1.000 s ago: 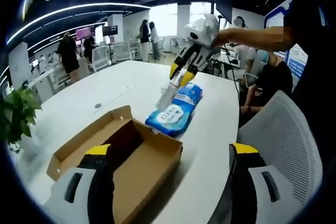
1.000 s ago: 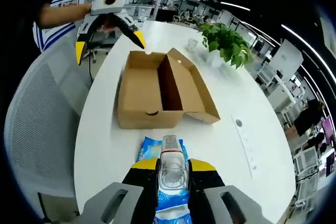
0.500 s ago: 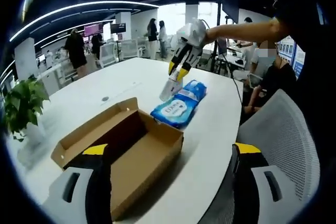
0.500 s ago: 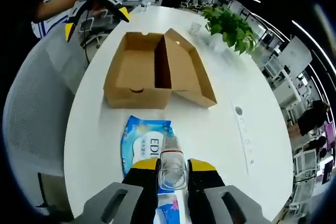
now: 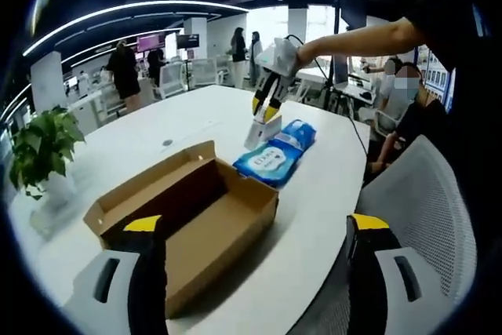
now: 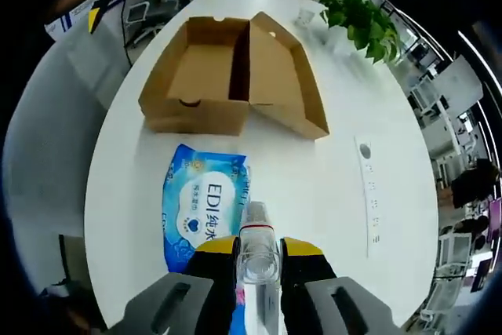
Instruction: Operate the shoe box by opening the lid, removing the specified soft item, and placing it in the target area until the item is outside and the box remains undamaged.
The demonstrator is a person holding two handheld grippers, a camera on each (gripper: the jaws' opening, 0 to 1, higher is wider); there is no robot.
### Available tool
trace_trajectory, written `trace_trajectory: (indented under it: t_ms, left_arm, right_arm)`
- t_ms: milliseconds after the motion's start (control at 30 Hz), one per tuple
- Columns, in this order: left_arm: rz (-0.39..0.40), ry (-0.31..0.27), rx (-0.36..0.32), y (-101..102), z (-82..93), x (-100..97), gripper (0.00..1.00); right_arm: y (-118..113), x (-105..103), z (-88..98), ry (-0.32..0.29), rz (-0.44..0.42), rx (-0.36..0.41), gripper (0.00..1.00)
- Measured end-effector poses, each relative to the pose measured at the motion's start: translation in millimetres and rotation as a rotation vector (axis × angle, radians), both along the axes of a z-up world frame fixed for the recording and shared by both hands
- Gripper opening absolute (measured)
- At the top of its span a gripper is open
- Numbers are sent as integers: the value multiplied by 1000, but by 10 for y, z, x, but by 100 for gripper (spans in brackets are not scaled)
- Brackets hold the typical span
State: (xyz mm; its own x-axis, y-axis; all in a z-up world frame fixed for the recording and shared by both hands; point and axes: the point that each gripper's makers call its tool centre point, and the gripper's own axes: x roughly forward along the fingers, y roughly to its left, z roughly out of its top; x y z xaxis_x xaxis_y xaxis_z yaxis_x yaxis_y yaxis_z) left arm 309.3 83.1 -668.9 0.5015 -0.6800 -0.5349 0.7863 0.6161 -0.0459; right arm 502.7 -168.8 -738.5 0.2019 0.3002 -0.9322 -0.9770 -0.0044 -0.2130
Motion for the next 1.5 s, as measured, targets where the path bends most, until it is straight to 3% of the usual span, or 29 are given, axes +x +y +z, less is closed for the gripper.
trace_trajectory:
  t_ms: [867,1233,1500]
  left_arm:
    - [69,16,-7,150,-48,-46,97]
    - [84,34,-10,169,-110,-58,97]
    - [103,40,-13,216,-137,-65,96]
  right_arm:
    - [70,254,-334,64,54,-165,16]
    - [39,317,-330,87,66,-244,16]
    - [36,328,-325,113,43,-258,16]
